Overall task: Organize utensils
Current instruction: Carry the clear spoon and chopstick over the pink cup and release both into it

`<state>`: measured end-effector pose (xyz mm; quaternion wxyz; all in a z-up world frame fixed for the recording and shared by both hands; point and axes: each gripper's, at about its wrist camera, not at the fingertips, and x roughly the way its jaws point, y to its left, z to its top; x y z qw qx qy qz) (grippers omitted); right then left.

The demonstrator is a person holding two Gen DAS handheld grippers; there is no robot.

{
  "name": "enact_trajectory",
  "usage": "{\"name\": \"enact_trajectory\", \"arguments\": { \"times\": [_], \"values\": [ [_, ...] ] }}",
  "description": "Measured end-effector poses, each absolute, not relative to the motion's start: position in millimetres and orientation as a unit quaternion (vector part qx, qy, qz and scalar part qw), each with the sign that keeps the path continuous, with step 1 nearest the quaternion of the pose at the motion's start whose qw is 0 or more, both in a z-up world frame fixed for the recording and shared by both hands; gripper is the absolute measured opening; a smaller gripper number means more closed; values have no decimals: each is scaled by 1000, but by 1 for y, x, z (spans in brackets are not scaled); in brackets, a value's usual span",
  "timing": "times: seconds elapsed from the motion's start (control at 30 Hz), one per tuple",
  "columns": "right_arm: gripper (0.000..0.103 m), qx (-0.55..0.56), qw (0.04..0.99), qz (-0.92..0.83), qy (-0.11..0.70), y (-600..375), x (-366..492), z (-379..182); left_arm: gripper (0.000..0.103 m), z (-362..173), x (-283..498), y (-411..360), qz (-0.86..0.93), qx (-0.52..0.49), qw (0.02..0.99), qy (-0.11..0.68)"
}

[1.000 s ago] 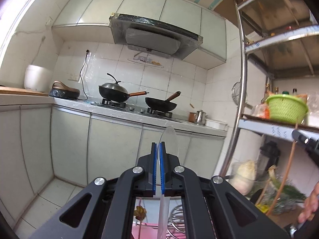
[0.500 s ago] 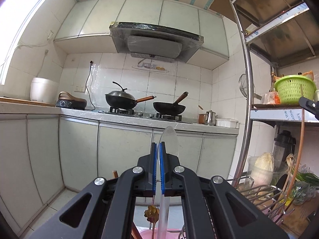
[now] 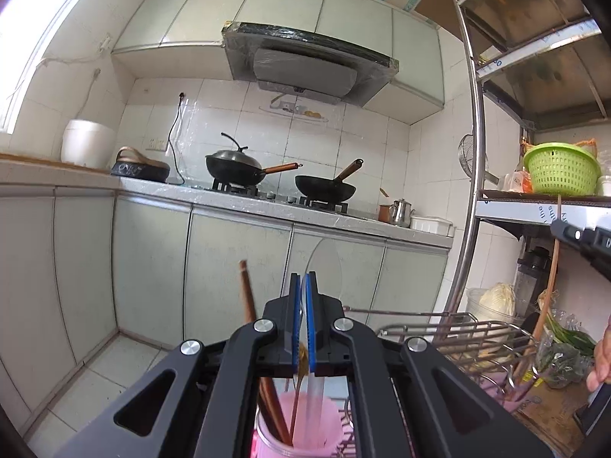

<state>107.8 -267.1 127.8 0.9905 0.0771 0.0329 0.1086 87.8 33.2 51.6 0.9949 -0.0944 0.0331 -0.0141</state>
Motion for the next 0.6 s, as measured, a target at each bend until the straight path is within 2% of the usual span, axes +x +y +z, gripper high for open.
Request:
{"name": "enact_trajectory", "arguments": {
  "times": [0.6],
  "values": [
    [6, 96, 980, 102, 140, -273, 88, 79, 3, 30, 71, 55, -47, -149, 976, 151]
  ]
}}
